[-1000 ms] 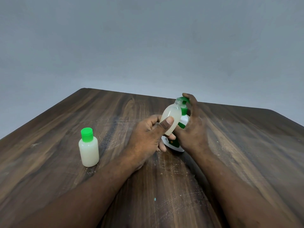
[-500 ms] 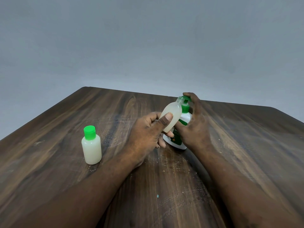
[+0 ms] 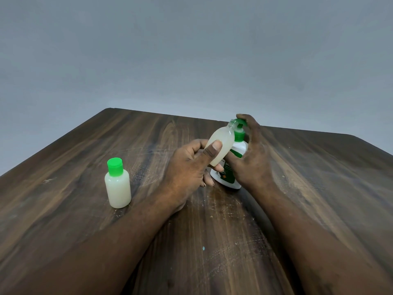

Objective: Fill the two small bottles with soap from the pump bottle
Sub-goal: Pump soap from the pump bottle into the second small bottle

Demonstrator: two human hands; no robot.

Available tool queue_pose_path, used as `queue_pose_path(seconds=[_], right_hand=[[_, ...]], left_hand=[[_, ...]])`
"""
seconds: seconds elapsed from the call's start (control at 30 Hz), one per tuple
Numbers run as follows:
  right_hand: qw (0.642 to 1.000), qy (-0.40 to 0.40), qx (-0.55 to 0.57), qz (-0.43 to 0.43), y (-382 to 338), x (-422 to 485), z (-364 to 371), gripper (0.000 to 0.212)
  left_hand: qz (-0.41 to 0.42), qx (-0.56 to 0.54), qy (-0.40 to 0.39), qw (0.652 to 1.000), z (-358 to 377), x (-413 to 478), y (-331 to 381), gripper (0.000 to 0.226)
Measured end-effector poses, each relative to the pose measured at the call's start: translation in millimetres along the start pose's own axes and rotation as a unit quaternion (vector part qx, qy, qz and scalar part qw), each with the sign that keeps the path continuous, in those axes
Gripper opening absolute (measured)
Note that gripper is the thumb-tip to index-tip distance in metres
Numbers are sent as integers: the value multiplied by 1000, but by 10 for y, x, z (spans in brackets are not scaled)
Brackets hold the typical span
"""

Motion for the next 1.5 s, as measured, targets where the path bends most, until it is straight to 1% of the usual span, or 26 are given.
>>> queue_pose_path(seconds=[0.23, 0.47, 0.6, 0.77, 0.93, 1.2, 1.5], right_hand=[[1000, -3, -13, -2, 2, 6, -3, 86], [1000, 3, -6, -1, -4, 12, -5, 79], [1000, 2, -11, -2, 6, 11, -4, 81], [1000, -3, -12, -4, -6, 15, 3, 84], [1000, -3, -4, -2, -17, 11, 1, 75], [1000, -12, -7, -6, -15, 9, 10, 82], [1000, -6, -2, -9, -5, 10, 11, 77]], left_hand=[[2, -1, 0, 1000, -2, 5, 28, 39], [3, 5, -2, 1000, -3, -1, 21, 40], [2, 7, -2, 1000, -1, -2, 25, 44], [2, 2, -2, 1000, 7, 2, 39, 39], [-2, 11, -4, 1000, 11, -7, 23, 42], [2, 6, -3, 1000, 19, -4, 46, 38], [-3, 14, -7, 1000, 22, -14, 25, 39]])
Point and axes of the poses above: each hand's wrist, its own x-axis towards the middle knuckle, its own z-axis out of the palm, y = z × x, the point moved 10 cm from there along x, towards the middle knuckle, and after that the axes turned 14 degrees about x, right-handed, at the moved point
